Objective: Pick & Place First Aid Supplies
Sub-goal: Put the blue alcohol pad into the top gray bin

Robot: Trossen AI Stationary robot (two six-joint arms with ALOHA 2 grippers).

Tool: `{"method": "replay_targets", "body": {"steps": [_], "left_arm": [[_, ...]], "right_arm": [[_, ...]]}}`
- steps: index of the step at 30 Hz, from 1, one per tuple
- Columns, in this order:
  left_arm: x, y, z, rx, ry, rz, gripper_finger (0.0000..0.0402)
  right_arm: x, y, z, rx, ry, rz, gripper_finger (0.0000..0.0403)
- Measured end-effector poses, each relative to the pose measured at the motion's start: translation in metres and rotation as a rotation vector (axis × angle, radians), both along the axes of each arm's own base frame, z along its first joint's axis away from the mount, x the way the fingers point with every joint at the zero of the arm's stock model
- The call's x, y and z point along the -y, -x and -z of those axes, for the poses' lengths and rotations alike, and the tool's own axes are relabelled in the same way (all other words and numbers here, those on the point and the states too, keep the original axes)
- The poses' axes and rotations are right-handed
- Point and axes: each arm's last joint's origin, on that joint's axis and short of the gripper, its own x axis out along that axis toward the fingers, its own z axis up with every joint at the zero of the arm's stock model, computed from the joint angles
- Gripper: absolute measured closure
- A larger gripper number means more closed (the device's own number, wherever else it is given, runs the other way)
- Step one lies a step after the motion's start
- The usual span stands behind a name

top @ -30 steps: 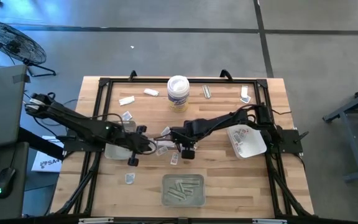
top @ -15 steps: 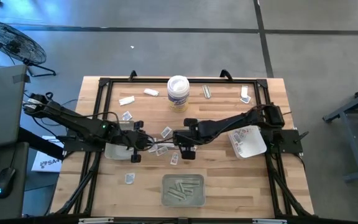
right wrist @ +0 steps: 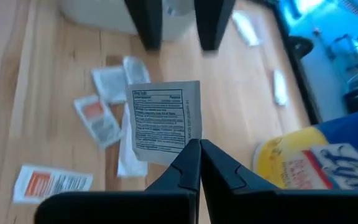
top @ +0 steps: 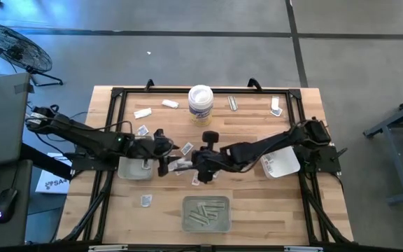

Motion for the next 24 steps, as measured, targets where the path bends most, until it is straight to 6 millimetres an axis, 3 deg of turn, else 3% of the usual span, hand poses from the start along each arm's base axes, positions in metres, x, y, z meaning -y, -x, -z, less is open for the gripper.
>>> {"method": "replay_targets", "body": {"steps": [13,24], "left_arm": [[-0.008,-0.032,0.021,0.021,0.077,0.049,0.0208],[-0.004,-0.032,0.024,-0.005,0.126,0.157,0.0208]], "right_arm": [[-0.002,-0.003,-0.004,0.043,0.046,0.001,0.0401],[0.001,0.000,-0.002,0.014,0.120,0.059,0.0402]]}}
